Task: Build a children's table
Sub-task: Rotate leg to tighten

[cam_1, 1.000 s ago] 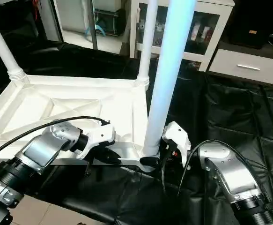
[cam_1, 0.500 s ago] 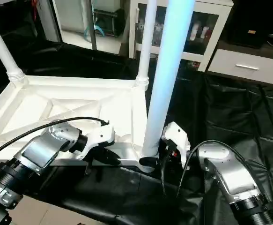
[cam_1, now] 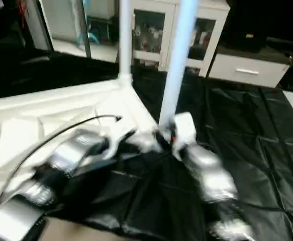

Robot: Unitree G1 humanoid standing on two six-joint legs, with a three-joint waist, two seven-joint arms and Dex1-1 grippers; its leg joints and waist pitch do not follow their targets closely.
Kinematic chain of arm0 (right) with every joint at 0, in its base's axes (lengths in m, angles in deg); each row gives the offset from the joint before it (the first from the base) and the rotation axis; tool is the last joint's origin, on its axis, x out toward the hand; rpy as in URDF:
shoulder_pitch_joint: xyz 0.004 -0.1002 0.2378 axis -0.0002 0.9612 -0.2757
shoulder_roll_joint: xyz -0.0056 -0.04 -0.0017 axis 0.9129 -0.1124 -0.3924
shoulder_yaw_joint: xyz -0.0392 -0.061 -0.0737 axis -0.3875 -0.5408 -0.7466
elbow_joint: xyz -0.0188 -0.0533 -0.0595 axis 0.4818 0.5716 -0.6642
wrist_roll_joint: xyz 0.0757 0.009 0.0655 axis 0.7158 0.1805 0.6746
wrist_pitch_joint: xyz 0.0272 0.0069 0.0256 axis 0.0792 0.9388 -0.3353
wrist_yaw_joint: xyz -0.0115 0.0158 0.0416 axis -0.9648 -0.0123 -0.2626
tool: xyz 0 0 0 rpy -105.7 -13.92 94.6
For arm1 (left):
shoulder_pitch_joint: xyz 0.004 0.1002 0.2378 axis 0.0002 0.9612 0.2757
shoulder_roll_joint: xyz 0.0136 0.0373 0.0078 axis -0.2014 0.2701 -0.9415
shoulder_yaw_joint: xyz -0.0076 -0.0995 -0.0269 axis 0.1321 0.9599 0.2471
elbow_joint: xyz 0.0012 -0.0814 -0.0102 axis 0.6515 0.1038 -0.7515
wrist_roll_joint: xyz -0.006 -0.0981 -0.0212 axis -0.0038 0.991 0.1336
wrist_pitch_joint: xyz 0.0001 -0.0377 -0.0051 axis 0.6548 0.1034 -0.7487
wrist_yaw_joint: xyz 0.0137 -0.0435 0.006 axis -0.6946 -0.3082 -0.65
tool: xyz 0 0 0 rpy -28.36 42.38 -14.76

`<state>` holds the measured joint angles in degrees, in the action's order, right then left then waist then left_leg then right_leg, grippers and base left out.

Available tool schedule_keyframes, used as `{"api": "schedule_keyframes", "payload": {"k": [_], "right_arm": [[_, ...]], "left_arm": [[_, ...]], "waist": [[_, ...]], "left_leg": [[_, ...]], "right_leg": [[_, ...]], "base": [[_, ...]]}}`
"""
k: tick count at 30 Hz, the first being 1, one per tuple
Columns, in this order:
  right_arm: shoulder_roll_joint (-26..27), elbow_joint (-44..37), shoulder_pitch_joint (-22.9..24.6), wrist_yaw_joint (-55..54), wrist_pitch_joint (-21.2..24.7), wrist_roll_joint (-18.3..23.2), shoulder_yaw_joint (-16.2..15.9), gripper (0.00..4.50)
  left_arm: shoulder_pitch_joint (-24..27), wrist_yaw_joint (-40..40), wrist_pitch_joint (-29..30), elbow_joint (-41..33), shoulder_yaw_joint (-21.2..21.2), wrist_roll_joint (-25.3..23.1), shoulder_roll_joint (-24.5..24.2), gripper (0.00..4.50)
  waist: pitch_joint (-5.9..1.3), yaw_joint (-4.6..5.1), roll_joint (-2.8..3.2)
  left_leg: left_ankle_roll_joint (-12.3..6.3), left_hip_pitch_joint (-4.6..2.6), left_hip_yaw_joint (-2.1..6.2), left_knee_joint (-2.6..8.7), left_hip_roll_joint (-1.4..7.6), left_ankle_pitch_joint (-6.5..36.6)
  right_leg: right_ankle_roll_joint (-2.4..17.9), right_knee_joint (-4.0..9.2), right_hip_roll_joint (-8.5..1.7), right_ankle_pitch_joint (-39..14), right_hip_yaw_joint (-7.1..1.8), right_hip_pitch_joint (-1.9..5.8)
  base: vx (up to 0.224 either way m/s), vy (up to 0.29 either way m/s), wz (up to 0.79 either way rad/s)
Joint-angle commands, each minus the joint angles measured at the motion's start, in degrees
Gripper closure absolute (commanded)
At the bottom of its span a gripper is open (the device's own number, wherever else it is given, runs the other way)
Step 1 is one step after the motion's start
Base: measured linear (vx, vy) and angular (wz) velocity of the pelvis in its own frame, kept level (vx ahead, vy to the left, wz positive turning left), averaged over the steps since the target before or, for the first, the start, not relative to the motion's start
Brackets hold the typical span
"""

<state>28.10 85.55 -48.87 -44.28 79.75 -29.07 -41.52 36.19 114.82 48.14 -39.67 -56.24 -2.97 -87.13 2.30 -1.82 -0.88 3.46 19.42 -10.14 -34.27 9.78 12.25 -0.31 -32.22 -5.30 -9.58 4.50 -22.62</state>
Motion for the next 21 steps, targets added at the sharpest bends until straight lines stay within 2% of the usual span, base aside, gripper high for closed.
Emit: {"api": "schedule_keyframes", "payload": {"k": [1, 2, 3, 4, 6, 8, 10, 11, 12, 13, 15, 17, 18, 19, 21], "right_arm": [[2.97, 8.09, -0.03, -8.39, 0.83, -3.91, -0.93, 1.89], [3.27, 8.52, -0.31, -9.07, 0.70, -4.01, -0.81, 1.89], [5.14, 11.82, -2.74, -13.56, -1.20, -4.68, -0.45, 1.89], [5.39, 12.34, -3.12, -14.01, -1.52, -4.84, -0.38, 1.89], [7.14, 14.90, -5.65, -14.27, -5.36, -3.59, 1.64, 1.89], [7.52, 14.90, -6.34, -13.53, -6.84, -2.99, 2.46, 1.89], [7.43, 13.17, -6.42, -9.23, -8.82, -1.38, 2.74, 1.89], [6.64, 11.39, -6.05, -7.08, -9.67, -1.41, 2.08, 1.54], [6.64, 11.39, -6.05, -7.08, -9.67, -1.41, 2.08, 1.19], [5.12, 8.53, -5.07, -4.66, -9.60, -0.75, 1.93, 1.19], [3.51, 5.81, -4.16, -2.34, -8.92, 0.15, 1.86, 1.13], [-0.25, 1.95, -2.83, 3.36, -6.72, 1.75, 1.59, 0.76], [-1.90, 0.83, -2.39, 5.21, -6.02, 1.91, 1.43, 0.72], [-3.67, -0.24, -1.91, 8.03, -5.42, 2.16, 1.22, 0.66], [-6.84, -2.04, -1.11, 13.06, -3.99, 2.76, 0.95, 0.53]], "left_arm": [[-2.85, -7.46, -2.32, 3.94, 1.60, -1.55, 1.75, 4.50], [-3.00, -7.73, -2.49, 4.19, 1.61, -1.62, 1.91, 4.50], [-3.87, -8.60, -3.60, 5.50, 1.13, -2.15, 2.91, 4.50], [-4.01, -8.62, -3.77, 5.77, 1.06, -2.21, 3.06, 4.50], [-4.30, -7.41, -4.48, 6.42, 0.11, -2.64, 3.56, 4.50], [-4.17, -6.43, -4.84, 6.60, -0.47, -2.77, 3.38, 4.50], [-3.66, -4.68, -5.39, 6.48, -1.48, -3.30, 2.64, 4.50], [-3.31, -3.09, -5.96, 6.65, -2.29, -3.82, 1.99, 4.50], [-3.31, -3.09, -5.96, 6.65, -2.29, -3.82, 1.99, 4.50], [-2.79, -0.93, -6.05, 6.22, -2.78, -3.77, 1.26, 4.50], [-2.22, 1.28, -5.77, 5.32, -3.30, -3.63, 0.48, 4.50], [-1.07, 5.42, -6.11, 3.25, -4.68, -3.74, -1.25, 4.50], [-0.65, 6.44, -5.79, 2.39, -5.01, -3.72, -1.87, 4.50], [-0.17, 7.75, -6.46, 1.51, -5.54, -3.80, -2.61, 4.50], [0.50, 9.27, -6.45, 0.13, -5.92, -3.68, -3.64, 4.50]], "waist": [[-2.09, 0.48, 0.38], [-2.18, 0.59, 0.50], [-2.23, 0.60, 0.52], [-2.23, 0.58, 0.82], [-2.22, 0.74, 0.48], [-2.23, 0.43, 0.73], [-2.50, -0.01, 0.69], [-2.64, -0.22, 0.55], [-2.71, -0.23, 0.49], [-2.75, -0.37, 0.31], [-2.92, -0.98, 0.11], [-3.01, -1.15, -0.57], [-2.99, -1.55, -0.37], [-3.15, -1.75, -0.64], [-3.10, -2.25, -0.70]], "left_leg": [[0.75, -0.69, 2.25, 5.36, 2.51, 26.28], [0.92, -0.65, 2.35, 5.39, 2.53, 26.52], [0.93, -0.43, 2.54, 5.64, 2.70, 26.75], [1.10, -0.71, 2.55, 5.79, 2.86, 27.50], [1.14, -0.47, 2.55, 5.96, 2.91, 28.13], [0.88, -0.33, 2.38, 6.02, 2.94, 26.87], [0.51, -0.06, 2.04, 6.09, 3.09, 23.84], [0.15, 0.18, 1.86, 6.08, 3.18, 21.34], [-0.08, 0.45, 1.78, 6.03, 3.19, 19.80], [-0.64, 0.65, 1.54, 5.96, 3.15, 17.27], [-1.70, 0.24, 1.16, 5.58, 3.21, 14.78], [-3.18, 0.67, 0.90, 5.23, 3.12, 11.87], [-3.92, 0.69, 0.80, 5.03, 3.16, 10.65], [-4.63, 0.76, 0.72, 4.80, 3.23, 8.93], [-5.32, 0.73, 0.53, 4.70, 3.24, 7.01]], "right_leg": [[4.21, 6.31, -3.61, -36.13, -1.02, 0.93], [4.32, 6.32, -3.66, -35.39, -0.86, 0.97], [4.46, 6.21, -3.71, -33.30, -0.62, 1.51], [5.14, 6.20, -3.78, -31.50, -0.50, 1.33], [5.69, 6.02, -3.93, -29.92, -0.50, 1.58], [6.59, 5.83, -4.16, -28.05, -0.95, 1.61], [8.77, 5.06, -4.22, -22.87, -1.55, 1.84], [9.78, 4.64, -4.29, -20.01, -1.75, 2.06], [10.28, 4.36, -4.26, -18.37, -1.86, 2.24], [11.02, 4.06, -4.26, -16.28, -1.93, 2.46], [11.74, 3.81, -4.30, -14.73, -2.09, 2.33], [12.83, 3.23, -4.18, -12.30, -2.25, 2.53], [13.14, 2.98, -4.31, -12.12, -2.40, 2.41], [13.67, 2.69, -4.28, -10.85, -2.38, 2.63], [14.46, 2.35, -4.16, -9.12, -2.42, 2.57]], "base": [[0.000, 0.000, 0.00], [0.000, 0.000, 0.00], [0.000, 0.000, 0.00], [0.000, 0.000, 0.00], [0.000, 0.000, 0.00], [0.000, 0.000, 0.00], [0.000, 0.000, 0.00], [0.000, 0.000, 0.00], [0.000, 0.000, 0.00], [0.000, 0.000, 0.00], [0.038, -0.021, 0.03], [0.056, -0.037, 0.05], [0.053, -0.044, 0.03], [0.053, -0.044, 0.03], [0.000, 0.000, 0.00]]}}
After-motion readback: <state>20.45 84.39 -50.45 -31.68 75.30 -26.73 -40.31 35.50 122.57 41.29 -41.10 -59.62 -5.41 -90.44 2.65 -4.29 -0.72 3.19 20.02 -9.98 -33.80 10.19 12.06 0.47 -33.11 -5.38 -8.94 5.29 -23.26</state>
